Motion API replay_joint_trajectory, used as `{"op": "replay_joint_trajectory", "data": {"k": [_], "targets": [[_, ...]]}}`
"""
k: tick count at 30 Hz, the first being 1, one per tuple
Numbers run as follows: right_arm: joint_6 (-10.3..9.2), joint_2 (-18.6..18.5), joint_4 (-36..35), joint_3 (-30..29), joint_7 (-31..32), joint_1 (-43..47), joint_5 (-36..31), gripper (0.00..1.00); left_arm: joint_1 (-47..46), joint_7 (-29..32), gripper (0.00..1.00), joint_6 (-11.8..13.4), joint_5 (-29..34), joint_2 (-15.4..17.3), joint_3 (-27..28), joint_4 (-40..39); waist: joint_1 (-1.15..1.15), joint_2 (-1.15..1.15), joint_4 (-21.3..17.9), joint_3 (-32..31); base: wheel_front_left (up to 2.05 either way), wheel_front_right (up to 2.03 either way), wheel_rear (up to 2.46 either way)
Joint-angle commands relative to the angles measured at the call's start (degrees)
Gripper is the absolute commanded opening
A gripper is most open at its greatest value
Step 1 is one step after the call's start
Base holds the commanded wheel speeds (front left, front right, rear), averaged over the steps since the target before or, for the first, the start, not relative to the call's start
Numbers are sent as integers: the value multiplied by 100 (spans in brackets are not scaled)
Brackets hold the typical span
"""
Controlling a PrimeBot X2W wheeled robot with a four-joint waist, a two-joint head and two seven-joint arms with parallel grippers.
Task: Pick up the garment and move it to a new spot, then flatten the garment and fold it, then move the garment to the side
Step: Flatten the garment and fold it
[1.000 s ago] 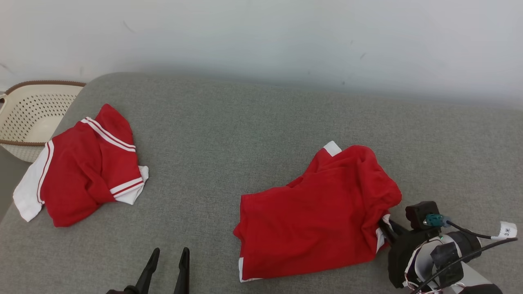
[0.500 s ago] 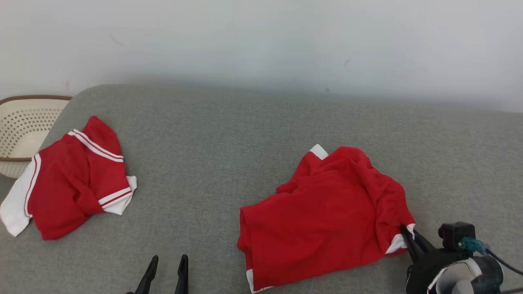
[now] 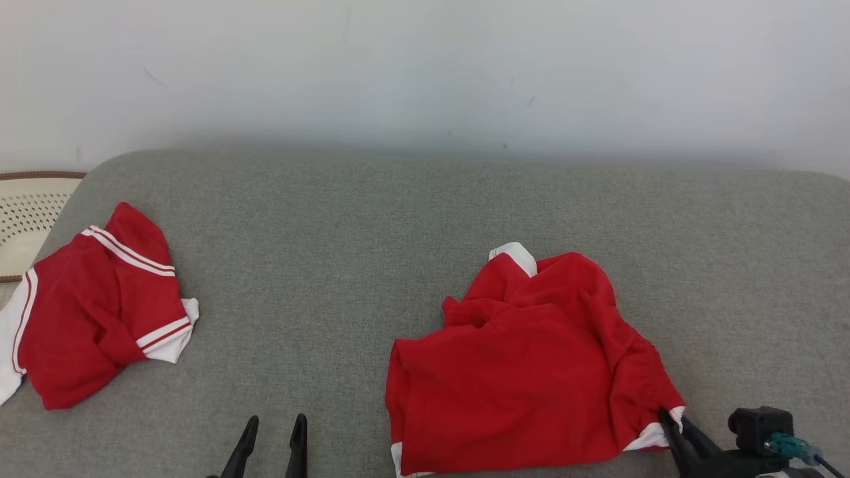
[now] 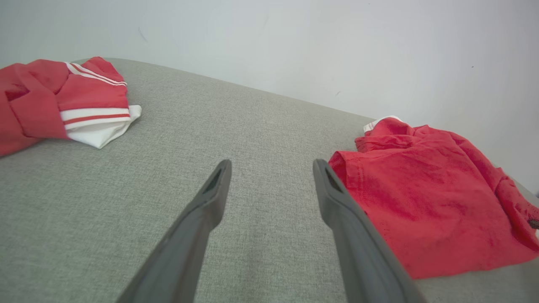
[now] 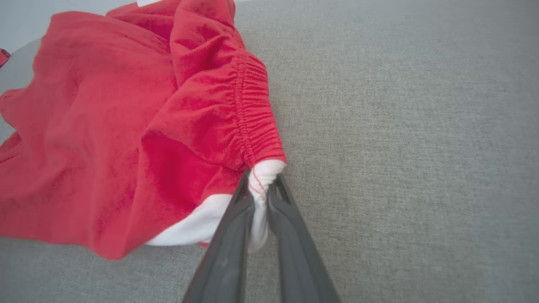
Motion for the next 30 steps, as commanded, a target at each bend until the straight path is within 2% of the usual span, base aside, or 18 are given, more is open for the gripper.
{"op": "replay_joint_trajectory", "data": {"k": [1, 2, 10, 19, 30], "targets": [[-4, 21, -103, -207, 31, 103, -223, 91, 37, -16, 100, -12, -31, 8, 19, 17, 0, 0, -8, -6, 0, 0, 0], [-4, 73, -186, -344, 76, 177, -379, 100, 34, -16, 100, -17, -21, 8, 28, 25, 0, 0, -10, -9, 0, 0, 0], [-4, 715, -1044, -1302, -181, 506, -1177, 100, 32, -16, 100, -73, 65, 8, 95, 20, 0, 0, -46, -27, 0, 0, 0], [-4, 1186, -1447, -1551, -587, 648, -1519, 100, 36, -16, 100, -81, 122, 8, 88, -43, 0, 0, -32, -53, 0, 0, 0], [-4, 1462, -1306, -1736, -901, 676, -1765, 100, 153, -16, 100, 95, 225, 6, 437, -213, 0, 0, -112, -127, 0, 0, 0]]}}
